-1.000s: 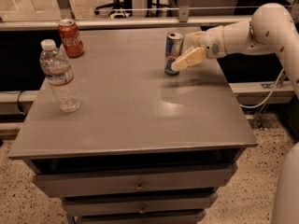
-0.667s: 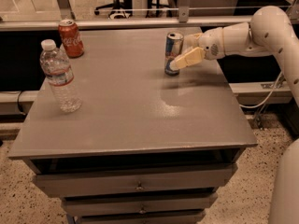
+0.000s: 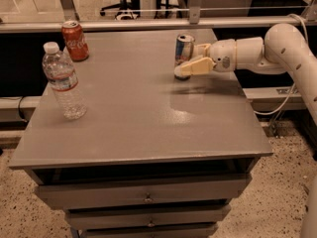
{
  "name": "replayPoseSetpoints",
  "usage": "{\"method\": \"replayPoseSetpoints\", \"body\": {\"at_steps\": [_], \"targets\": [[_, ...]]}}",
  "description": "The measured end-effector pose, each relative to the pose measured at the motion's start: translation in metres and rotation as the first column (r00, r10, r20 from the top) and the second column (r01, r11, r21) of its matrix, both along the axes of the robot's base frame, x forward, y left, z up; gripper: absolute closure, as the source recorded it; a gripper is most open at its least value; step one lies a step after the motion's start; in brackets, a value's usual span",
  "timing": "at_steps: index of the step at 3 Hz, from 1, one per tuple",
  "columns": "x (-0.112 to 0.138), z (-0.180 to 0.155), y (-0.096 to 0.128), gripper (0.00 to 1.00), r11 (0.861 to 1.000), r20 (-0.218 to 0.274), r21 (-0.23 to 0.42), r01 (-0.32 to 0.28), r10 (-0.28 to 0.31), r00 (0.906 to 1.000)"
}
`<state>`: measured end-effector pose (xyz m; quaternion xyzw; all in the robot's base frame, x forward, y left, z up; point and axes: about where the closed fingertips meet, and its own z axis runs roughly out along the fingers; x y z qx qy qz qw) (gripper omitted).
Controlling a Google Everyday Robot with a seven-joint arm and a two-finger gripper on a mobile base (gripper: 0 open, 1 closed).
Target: Pick redbull can
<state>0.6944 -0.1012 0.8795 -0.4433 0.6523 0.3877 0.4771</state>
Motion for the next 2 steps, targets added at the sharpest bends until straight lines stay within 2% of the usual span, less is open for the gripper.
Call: {"method": "replayPoseSetpoints", "body": {"at_steps": [2], "targets": [[-0.011, 0.032, 0.011, 0.86, 0.995, 0.121, 0.087, -0.038, 0.028, 0.9923]]}}
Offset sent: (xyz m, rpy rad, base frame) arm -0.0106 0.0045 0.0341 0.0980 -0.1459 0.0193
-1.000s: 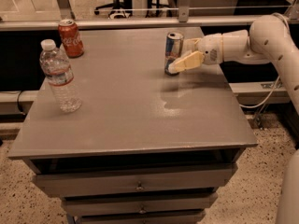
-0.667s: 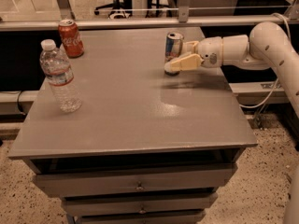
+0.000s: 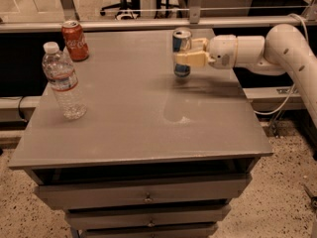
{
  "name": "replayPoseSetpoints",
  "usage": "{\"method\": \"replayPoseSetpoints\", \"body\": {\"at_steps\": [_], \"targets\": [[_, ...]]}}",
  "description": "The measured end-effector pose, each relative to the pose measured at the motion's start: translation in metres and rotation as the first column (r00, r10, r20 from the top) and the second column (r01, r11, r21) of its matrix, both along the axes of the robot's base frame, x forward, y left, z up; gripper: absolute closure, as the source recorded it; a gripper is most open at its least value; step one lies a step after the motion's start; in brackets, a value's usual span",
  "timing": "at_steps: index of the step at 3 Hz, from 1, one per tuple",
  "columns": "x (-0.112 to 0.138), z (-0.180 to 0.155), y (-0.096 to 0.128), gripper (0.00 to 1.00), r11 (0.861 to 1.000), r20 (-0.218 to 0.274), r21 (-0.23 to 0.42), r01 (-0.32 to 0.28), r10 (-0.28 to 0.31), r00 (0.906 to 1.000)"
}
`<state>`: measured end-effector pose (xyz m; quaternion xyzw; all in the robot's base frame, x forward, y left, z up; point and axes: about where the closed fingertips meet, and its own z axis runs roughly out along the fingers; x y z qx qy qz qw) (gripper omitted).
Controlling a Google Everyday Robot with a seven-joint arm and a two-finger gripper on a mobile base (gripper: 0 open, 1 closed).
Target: Pick redbull can
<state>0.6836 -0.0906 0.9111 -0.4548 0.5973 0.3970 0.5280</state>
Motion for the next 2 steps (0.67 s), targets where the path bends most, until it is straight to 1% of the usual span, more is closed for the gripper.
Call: {"method": "replayPoseSetpoints", "body": {"at_steps": [1, 2], "targets": [[-0.0097, 0.0376, -0.0004, 1.00, 0.998, 0.059, 0.054, -0.036, 0.033, 0.9977], [-0.0097, 0.0376, -0.0004, 1.00, 0.998, 0.059, 0.054, -0.036, 0.033, 0.9977]]}}
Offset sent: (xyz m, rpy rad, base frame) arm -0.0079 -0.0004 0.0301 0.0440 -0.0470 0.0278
